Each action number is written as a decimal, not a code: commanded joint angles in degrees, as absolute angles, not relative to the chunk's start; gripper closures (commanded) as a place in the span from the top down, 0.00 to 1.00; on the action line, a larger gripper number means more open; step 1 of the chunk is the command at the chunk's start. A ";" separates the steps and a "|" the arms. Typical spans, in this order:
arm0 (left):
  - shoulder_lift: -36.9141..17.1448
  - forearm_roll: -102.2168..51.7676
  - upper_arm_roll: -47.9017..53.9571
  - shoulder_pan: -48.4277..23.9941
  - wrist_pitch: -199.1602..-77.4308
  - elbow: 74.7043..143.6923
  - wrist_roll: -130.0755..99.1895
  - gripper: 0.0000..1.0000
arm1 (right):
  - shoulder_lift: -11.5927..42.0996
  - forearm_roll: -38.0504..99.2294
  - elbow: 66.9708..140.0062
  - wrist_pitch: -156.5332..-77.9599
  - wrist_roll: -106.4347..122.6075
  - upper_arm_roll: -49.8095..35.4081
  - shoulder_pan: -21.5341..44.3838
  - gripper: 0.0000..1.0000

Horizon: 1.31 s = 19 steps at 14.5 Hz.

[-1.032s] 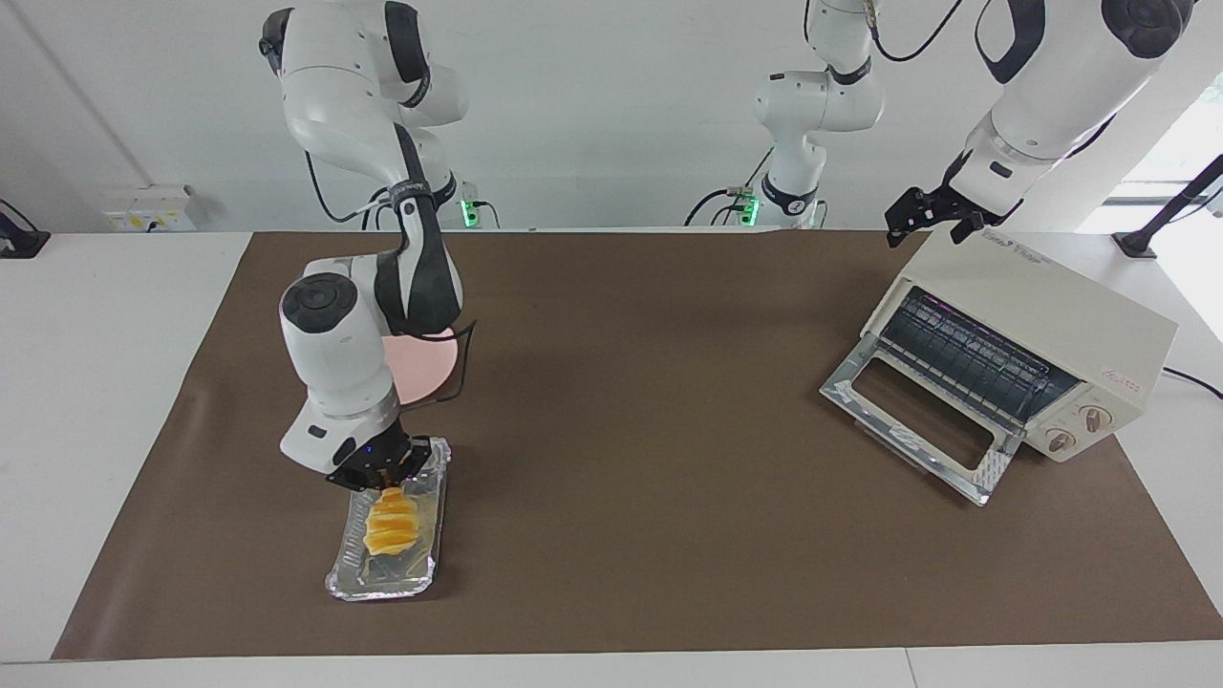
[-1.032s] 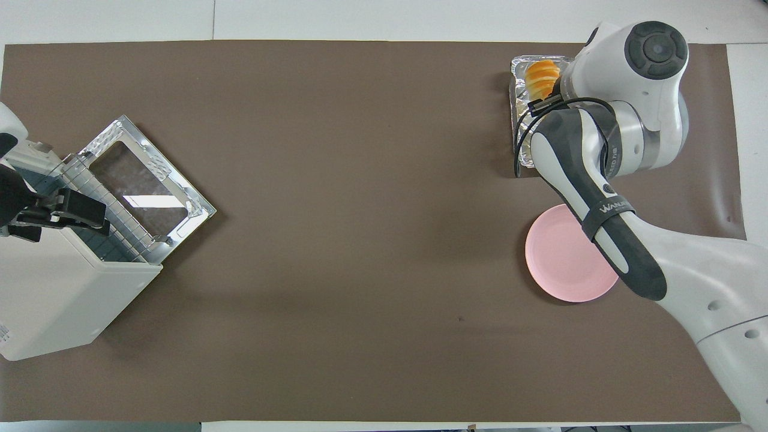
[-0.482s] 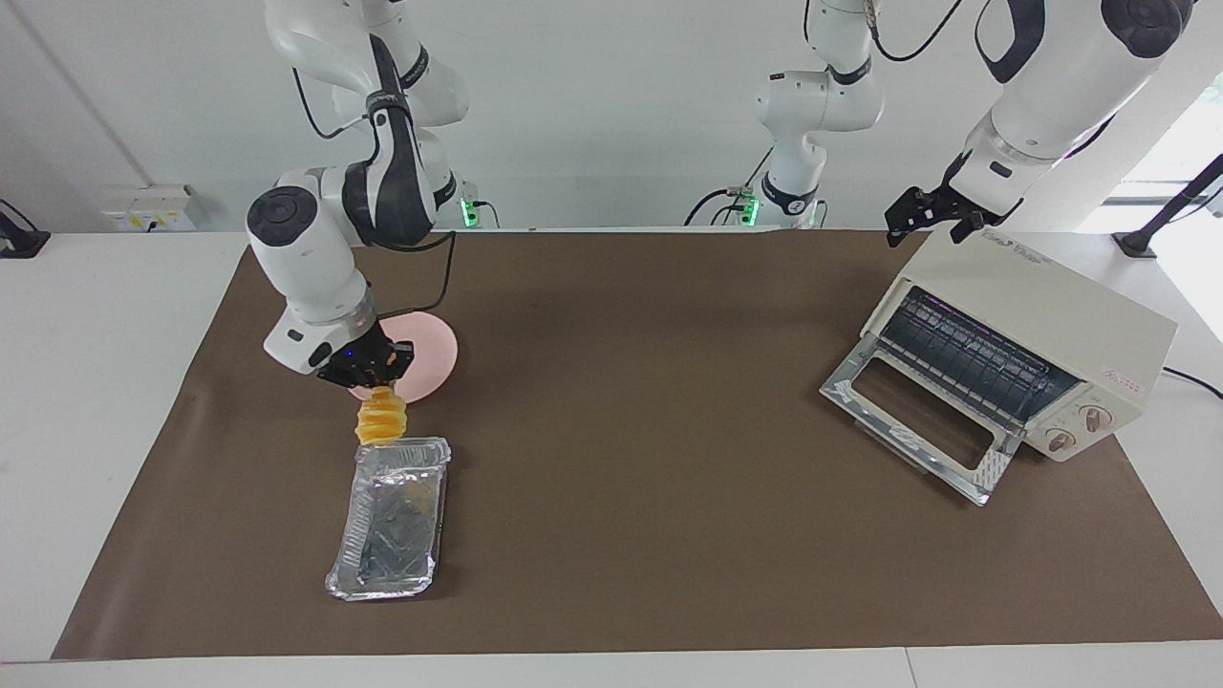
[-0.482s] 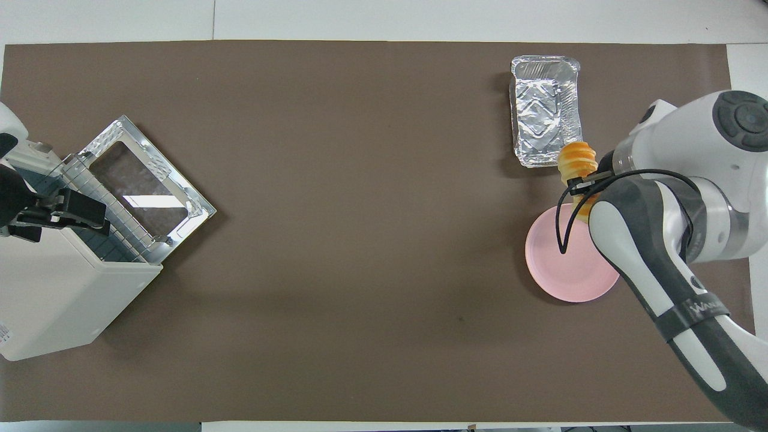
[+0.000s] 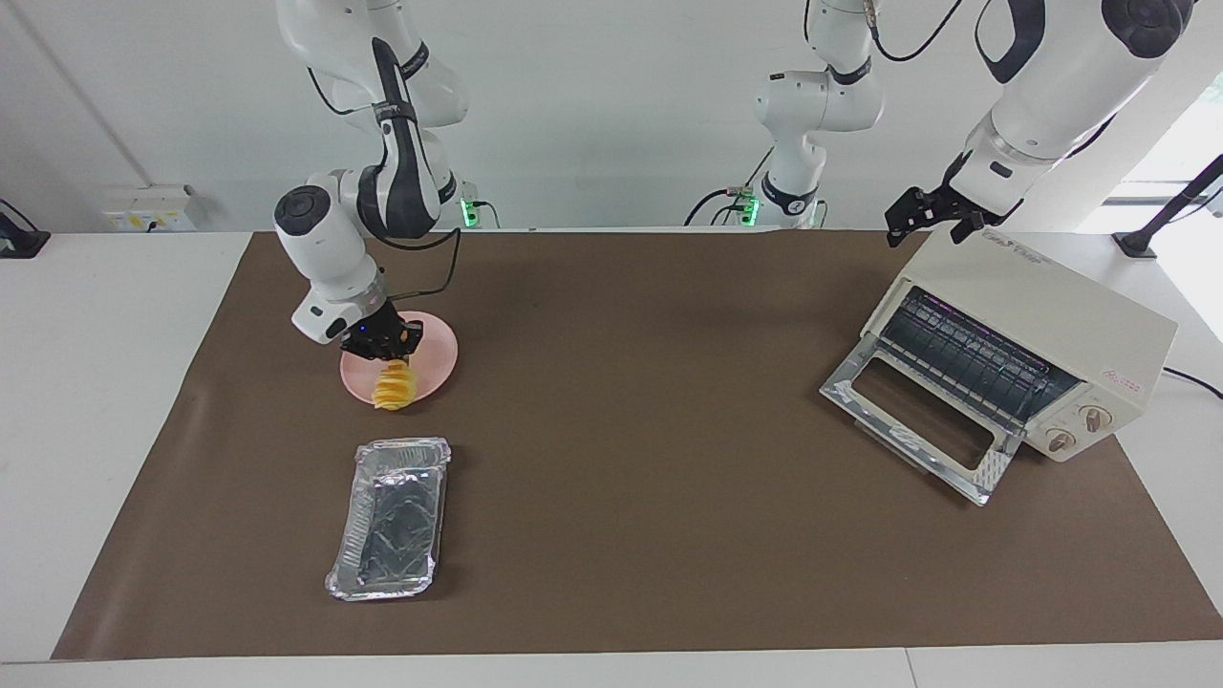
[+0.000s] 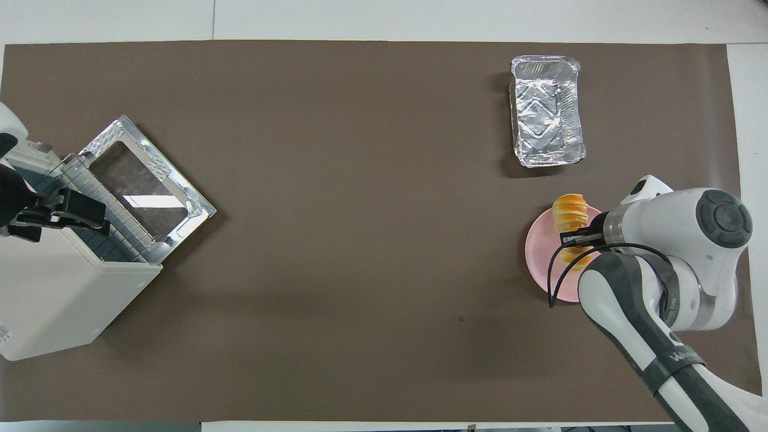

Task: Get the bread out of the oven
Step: 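Lift the bread out of the tray and lower it onto the pink plate, then open the right gripper to release the bread on the plate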

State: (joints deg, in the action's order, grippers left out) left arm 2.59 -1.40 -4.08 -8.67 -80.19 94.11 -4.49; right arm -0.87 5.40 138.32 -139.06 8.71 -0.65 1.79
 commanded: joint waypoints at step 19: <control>3.34 -1.49 -3.78 -8.17 -79.45 94.31 -4.48 1.00 | -3.87 5.36 106.83 -104.99 13.53 -0.35 -1.67 1.00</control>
